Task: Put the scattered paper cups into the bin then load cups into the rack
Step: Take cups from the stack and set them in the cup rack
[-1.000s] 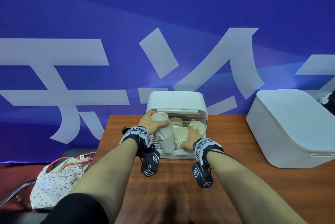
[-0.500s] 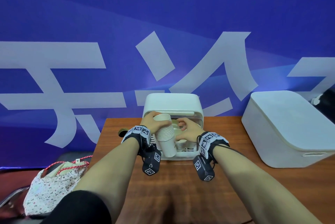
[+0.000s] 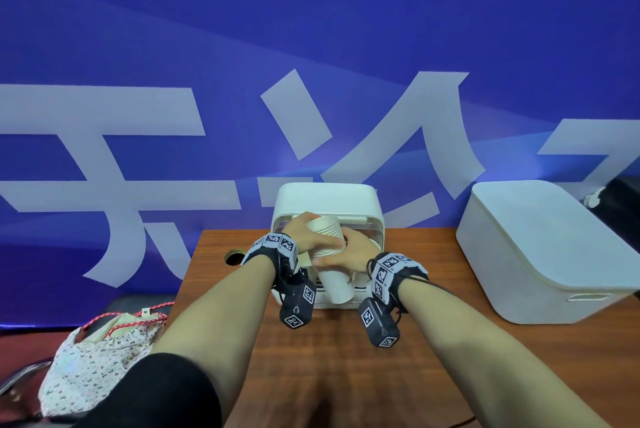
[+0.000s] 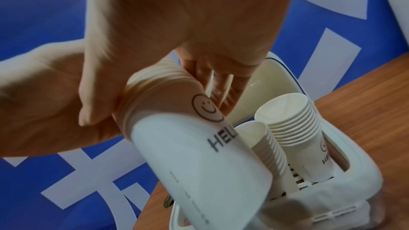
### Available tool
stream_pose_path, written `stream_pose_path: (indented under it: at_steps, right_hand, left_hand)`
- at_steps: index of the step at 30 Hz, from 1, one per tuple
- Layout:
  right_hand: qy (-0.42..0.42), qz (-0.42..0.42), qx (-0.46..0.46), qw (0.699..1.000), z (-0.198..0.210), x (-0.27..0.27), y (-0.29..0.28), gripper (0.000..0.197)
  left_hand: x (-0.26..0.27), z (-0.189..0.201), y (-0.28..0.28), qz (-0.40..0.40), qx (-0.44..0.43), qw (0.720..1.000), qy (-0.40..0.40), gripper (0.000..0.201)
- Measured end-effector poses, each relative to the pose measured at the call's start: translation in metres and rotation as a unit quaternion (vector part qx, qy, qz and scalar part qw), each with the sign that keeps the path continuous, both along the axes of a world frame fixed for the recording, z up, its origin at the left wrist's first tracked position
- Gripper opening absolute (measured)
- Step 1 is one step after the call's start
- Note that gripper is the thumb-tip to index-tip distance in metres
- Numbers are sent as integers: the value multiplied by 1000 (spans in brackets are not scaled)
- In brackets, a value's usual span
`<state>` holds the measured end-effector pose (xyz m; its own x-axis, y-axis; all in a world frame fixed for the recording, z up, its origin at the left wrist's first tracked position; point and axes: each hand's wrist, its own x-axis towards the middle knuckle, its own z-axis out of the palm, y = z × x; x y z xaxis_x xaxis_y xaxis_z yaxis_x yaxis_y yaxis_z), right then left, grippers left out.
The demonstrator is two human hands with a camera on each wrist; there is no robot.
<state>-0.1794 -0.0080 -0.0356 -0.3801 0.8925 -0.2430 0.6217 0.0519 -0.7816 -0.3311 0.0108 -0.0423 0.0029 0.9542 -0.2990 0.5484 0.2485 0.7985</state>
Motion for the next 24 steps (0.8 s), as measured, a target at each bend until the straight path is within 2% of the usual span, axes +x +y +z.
stream_pose_path:
  at_steps: [8,13,17,24]
  right_hand:
    - [-23,1,24,999,12,-3,-3,47]
    - [-27,4,38,999,19,-3,-3,37]
    - [-18,10,46,999,19,-5,-4,37]
    - [39,8,24,999,21,2,-10,29]
  left_hand:
    - [2,13,-6,28,24,999,-3,63]
    - [1,14,-3,47,20,999,-4,81]
    - [-1,11,0,48,23,999,1,83]
    - [-4,21,-9,-2,-3,999,34,98]
